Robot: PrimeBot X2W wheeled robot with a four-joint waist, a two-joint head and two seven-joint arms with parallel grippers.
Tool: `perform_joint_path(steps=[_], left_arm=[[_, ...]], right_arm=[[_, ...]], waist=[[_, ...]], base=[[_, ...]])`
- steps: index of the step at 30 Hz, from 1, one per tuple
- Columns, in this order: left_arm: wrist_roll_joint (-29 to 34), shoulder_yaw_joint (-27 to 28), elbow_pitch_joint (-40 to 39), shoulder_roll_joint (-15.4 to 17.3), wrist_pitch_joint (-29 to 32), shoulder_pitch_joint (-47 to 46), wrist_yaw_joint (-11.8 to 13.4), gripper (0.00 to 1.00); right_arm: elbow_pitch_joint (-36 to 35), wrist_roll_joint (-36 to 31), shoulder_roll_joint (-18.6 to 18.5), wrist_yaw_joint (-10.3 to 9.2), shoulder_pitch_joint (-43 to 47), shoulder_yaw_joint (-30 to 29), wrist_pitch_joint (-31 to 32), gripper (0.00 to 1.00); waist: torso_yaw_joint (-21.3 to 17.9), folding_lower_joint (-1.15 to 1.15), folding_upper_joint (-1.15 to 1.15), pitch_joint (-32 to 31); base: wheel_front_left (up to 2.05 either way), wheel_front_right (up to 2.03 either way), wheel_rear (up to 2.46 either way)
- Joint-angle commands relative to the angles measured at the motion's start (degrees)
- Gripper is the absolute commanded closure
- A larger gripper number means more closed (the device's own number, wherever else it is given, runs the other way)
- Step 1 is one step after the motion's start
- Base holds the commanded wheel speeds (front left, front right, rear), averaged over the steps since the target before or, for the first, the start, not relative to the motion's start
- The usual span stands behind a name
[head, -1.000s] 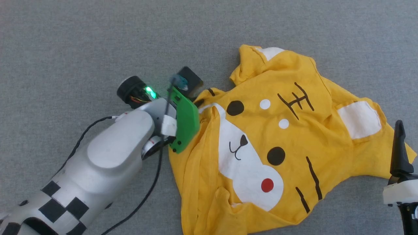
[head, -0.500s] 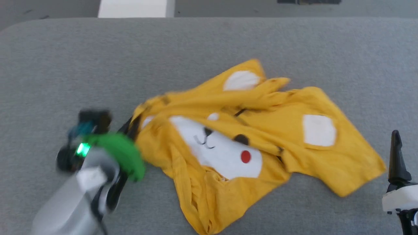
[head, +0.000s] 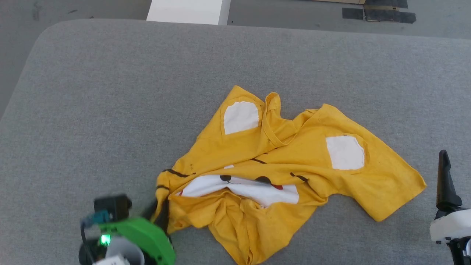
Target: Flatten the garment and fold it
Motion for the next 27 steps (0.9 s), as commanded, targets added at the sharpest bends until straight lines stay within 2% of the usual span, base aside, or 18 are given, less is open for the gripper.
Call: perform_joint_path(steps=[1,9,10,13,20,21,22,27], left_arm=[[1.4,0.8,-1.1,0.4,-0.7,-3.5,-0.5,0.0],[5.5,1.5,-3.3,3.7,3.2,-15.4,-2.2,0.0],[6.7,-0.2,-1.3,4.6,5.8,-18.1,-3.6,0.0],[6.7,-2.8,2.6,4.4,10.2,-21.3,-6.5,0.0],[6.3,-7.5,13.6,2.7,17.6,-25.3,-11.1,0.0],[6.2,-8.2,15.1,2.4,18.6,-25.6,-11.7,0.67],[6.1,-8.7,16.0,2.1,19.2,-25.8,-12.3,1.0],[3.7,-8.8,16.7,-0.4,19.1,-25.4,-14.3,1.0]], right_arm=[[-0.4,-0.5,0.0,-0.09,-0.5,0.1,0.2,0.0],[-1.4,-0.2,0.0,-0.09,-0.8,0.4,0.5,0.0],[-1.5,-0.2,0.0,-0.09,-1.1,0.5,0.5,0.0],[-1.7,-0.1,0.0,-0.09,-1.7,0.8,0.4,0.0],[-1.9,-0.2,0.0,-0.09,-2.8,1.1,0.5,0.0],[-1.9,-0.3,0.0,-0.09,-2.9,1.0,0.5,0.0],[-1.9,-0.3,0.0,-0.09,-2.9,1.0,0.5,0.0],[-1.7,-0.5,0.0,-0.09,-2.8,0.4,0.7,0.0]], waist=[[0.1,0.0,0.0,-0.3],[-1.5,0.0,0.0,1.7],[-2.1,0.0,0.0,2.7],[-3.1,0.0,0.0,4.1],[-4.9,0.0,0.0,5.9],[-5.0,0.0,0.0,5.9],[-5.1,0.0,0.0,6.0],[-4.9,0.0,0.0,4.8]], base=[[0.0,0.0,0.0],[0.0,0.0,0.0],[0.0,0.0,0.0],[0.0,0.0,0.0],[0.0,0.0,0.0],[0.0,0.0,0.0],[0.0,0.0,0.0],[0.0,0.0,0.0]])
